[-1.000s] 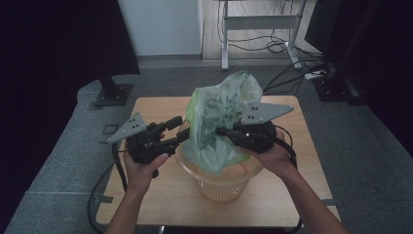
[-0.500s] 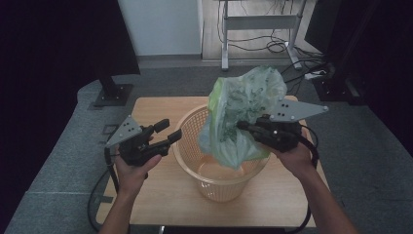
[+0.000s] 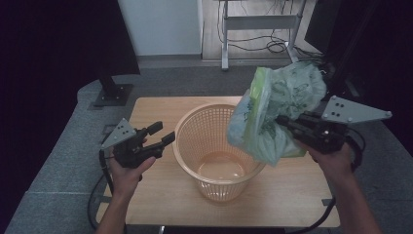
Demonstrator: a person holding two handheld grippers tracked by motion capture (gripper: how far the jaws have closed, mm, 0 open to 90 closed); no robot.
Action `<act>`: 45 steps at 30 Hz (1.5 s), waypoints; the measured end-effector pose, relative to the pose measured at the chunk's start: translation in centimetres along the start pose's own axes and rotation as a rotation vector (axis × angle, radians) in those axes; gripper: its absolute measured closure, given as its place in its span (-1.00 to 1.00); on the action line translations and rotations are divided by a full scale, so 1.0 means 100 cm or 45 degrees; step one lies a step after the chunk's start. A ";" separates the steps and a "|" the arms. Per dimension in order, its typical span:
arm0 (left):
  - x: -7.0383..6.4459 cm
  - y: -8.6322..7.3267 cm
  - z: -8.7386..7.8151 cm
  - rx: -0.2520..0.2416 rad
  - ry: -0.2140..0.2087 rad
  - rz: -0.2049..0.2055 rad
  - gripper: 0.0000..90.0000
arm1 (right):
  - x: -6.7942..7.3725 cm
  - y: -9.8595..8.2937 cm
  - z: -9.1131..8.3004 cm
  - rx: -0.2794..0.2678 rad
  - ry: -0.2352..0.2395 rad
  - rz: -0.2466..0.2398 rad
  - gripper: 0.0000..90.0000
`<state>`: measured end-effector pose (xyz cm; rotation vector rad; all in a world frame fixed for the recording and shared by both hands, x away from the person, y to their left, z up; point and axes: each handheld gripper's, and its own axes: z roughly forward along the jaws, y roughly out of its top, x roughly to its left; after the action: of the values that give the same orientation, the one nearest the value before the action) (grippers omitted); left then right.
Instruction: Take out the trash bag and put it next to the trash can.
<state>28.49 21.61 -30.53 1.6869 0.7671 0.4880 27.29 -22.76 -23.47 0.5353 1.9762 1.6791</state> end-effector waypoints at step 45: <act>0.014 -0.018 -0.004 0.012 0.045 -0.057 -0.08 | -0.063 -0.094 -0.049 0.214 -0.251 0.180 0.94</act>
<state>28.76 23.15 -32.24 1.6698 0.8326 0.4849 29.62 -31.87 -31.40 0.8857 1.9833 1.4827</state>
